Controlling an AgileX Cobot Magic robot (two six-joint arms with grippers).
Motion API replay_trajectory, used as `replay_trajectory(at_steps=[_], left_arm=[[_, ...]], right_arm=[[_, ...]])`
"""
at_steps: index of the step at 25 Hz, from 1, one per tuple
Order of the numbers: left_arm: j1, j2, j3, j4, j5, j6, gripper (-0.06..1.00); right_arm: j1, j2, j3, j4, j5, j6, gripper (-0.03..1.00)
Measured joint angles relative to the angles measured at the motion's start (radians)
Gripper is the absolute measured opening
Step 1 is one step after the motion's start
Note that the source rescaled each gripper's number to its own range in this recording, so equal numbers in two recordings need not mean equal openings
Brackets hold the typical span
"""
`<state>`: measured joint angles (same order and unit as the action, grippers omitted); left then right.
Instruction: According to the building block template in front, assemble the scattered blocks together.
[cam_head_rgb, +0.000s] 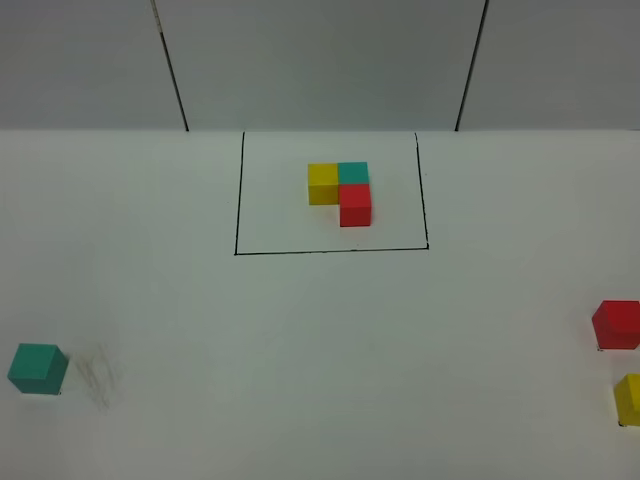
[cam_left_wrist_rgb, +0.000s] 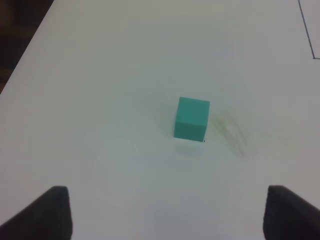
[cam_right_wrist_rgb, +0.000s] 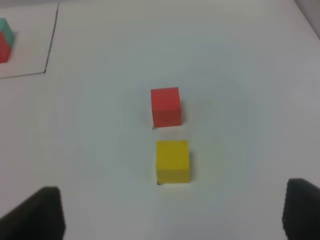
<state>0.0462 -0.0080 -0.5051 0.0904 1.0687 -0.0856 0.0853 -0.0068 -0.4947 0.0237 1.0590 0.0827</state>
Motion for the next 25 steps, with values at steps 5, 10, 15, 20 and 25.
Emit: replay_trajectory(at_steps=[5, 10, 15, 20, 25], left_arm=[[0.000, 0.000, 0.000, 0.000, 0.000, 0.000, 0.73], [0.000, 0.000, 0.000, 0.000, 0.000, 0.000, 0.73], [0.000, 0.000, 0.000, 0.000, 0.000, 0.000, 0.73], [0.000, 0.000, 0.000, 0.000, 0.000, 0.000, 0.73], [0.000, 0.000, 0.000, 0.000, 0.000, 0.000, 0.73]], right_arm=[[0.000, 0.000, 0.000, 0.000, 0.000, 0.000, 0.86], [0.000, 0.000, 0.000, 0.000, 0.000, 0.000, 0.86], [0.000, 0.000, 0.000, 0.000, 0.000, 0.000, 0.86], [0.000, 0.000, 0.000, 0.000, 0.000, 0.000, 0.86], [0.000, 0.000, 0.000, 0.000, 0.000, 0.000, 0.86]])
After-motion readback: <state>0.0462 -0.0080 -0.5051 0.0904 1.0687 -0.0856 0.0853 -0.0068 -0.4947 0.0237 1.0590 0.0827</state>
